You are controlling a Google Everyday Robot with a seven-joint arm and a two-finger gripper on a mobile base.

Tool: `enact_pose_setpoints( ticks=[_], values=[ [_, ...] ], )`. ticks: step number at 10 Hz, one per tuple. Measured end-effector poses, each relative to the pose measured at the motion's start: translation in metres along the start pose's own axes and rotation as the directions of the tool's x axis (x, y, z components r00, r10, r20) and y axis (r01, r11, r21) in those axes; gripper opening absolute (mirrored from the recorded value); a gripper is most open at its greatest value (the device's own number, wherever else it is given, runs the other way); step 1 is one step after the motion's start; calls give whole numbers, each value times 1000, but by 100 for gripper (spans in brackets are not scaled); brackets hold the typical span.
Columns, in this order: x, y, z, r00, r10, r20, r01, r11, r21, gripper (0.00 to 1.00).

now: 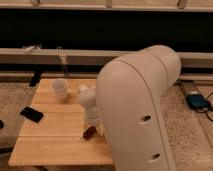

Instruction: Place the pepper on the white sponge

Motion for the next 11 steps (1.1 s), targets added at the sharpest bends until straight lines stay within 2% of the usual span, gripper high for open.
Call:
enact_pose_setpoints(
  ticks=[8,11],
  values=[
    [-3,15,10,1000,-12,-1,12,1000,-3,64],
    [-5,10,11,1000,1,3,-1,1000,-2,38]
  ],
)
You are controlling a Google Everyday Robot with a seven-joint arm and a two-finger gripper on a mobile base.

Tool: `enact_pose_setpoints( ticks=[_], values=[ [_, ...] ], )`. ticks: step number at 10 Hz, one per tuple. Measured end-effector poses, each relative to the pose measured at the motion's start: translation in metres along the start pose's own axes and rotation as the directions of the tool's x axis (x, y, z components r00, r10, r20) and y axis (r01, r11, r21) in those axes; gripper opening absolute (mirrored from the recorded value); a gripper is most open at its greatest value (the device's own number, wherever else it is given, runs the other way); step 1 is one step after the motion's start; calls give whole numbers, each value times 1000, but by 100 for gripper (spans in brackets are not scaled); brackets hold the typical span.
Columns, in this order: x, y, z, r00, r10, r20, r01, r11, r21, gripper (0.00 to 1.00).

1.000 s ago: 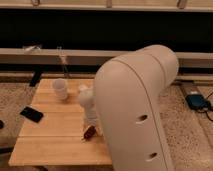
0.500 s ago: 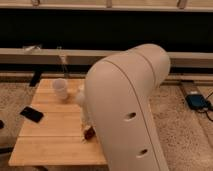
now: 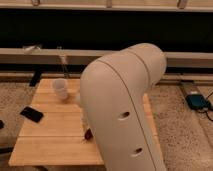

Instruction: Place the pepper on the white sponge

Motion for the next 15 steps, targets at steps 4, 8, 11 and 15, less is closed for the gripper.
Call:
enact_pose_setpoints(
  ticks=[4,8,11,15],
  values=[
    [-4,1,-24,999,-10,42,12,999,-32,1],
    [-12,25,-84,989,-105,102,109,993,-38,0],
    [-43,53,-132,967,-208,149,217,975,-43,0],
    [-89,76,-151,932,-300,202,311,950,-26,0]
  ],
)
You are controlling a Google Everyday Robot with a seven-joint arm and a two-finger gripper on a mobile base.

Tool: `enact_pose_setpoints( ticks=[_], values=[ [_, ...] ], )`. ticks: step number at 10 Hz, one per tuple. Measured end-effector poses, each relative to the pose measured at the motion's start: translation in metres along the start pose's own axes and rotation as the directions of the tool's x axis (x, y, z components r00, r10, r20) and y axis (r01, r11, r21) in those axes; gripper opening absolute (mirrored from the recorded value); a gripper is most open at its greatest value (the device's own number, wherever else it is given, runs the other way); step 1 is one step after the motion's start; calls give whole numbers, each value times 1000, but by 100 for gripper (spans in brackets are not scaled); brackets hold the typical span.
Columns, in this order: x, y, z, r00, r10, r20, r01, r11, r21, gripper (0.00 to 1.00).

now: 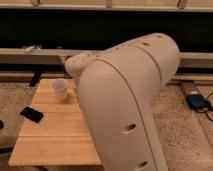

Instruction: Place the pepper on the white sponge

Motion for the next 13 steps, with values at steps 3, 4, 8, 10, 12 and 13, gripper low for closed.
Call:
enact_pose_setpoints(
  ticks=[3,4,8,10,12,13],
  values=[
    [-47,3,11,996,-71,46,71,997,9,0],
    [-55,3,15,995,-81,52,81,997,9,0],
    [-83,10,41,991,-117,60,117,993,13,0],
    [-92,10,53,990,-127,60,127,992,17,0],
    [-103,10,68,989,-135,61,134,991,26,0],
    [-110,9,72,989,-133,67,132,991,27,0]
  ],
)
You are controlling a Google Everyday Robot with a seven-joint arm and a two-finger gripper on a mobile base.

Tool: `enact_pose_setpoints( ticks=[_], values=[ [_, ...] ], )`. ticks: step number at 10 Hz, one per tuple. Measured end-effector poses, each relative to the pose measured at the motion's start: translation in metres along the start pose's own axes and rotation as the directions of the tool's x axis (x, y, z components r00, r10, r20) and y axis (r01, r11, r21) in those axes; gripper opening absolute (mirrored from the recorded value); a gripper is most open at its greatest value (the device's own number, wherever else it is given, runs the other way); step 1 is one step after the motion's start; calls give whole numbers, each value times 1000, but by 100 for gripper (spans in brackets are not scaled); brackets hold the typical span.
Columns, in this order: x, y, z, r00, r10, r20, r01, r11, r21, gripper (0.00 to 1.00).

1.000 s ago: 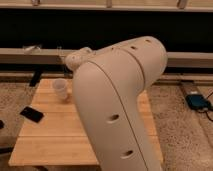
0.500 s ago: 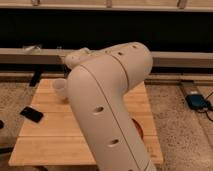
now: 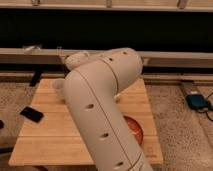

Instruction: Place the pepper on the white sponge

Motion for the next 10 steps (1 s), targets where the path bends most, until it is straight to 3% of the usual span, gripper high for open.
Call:
enact_pose_setpoints(
  ticks=[3,8,9,10],
  values=[
    [-12,-7,8,1000,9,15,-9,1000,6,0],
    [-30,-2,6,997,7,76,-7,1000,-5,0],
    [-33,-1,6,996,7,85,-7,1000,-8,2],
    [-35,0,6,996,7,94,-6,1000,-9,10]
  ],
)
